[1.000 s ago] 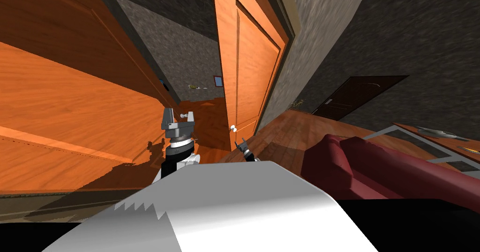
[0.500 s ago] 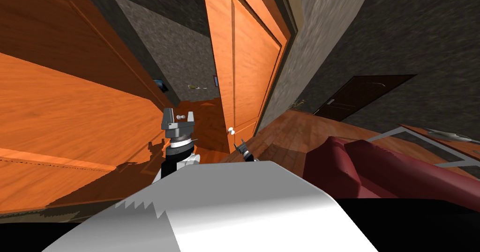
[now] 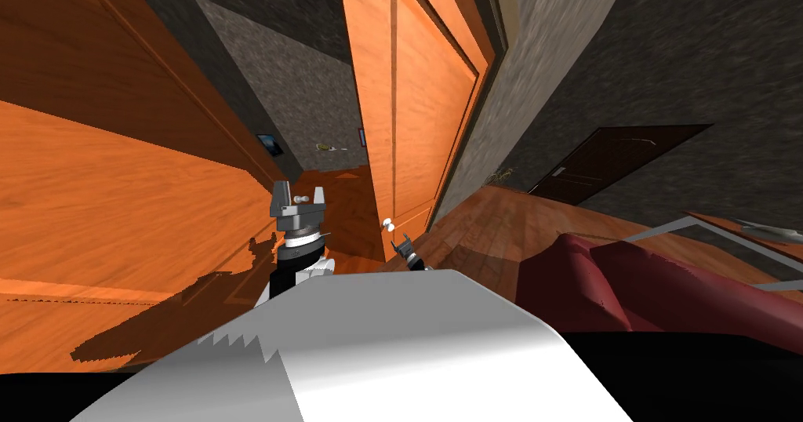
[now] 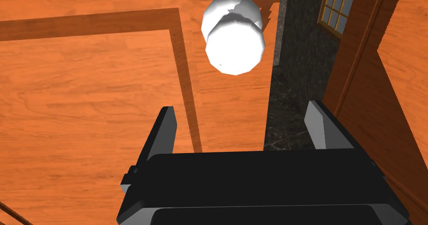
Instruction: Push the door open
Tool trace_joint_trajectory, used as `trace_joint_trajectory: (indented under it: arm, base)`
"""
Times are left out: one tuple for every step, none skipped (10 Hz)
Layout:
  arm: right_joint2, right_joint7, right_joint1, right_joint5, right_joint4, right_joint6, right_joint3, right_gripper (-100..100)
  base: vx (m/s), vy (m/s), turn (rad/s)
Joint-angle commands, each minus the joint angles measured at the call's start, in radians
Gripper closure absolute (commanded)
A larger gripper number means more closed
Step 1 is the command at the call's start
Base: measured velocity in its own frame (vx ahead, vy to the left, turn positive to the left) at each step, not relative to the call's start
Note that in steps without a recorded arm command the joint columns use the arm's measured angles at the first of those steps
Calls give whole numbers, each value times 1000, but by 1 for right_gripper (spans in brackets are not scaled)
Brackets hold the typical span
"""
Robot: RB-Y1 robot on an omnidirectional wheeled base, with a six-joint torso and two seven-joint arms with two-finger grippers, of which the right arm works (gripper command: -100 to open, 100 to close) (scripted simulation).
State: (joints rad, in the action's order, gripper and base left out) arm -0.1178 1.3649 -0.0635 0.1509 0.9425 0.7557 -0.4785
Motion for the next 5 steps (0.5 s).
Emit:
trace_joint_trajectory:
  arm:
    - [4, 3, 2, -1, -6, 2, 4, -100]
    - [5, 4, 2, -1, -8, 2, 5, -100]
    - [8, 5, 3, -2, -12, 4, 7, -100]
    - [10, 7, 4, -3, -16, 5, 9, -100]
    - [12, 8, 5, -3, -19, 5, 11, -100]
  base:
    - [189, 107, 31]
    - [157, 114, 17]
    - [143, 136, 17]
    - [152, 127, 27]
    - [177, 120, 20]
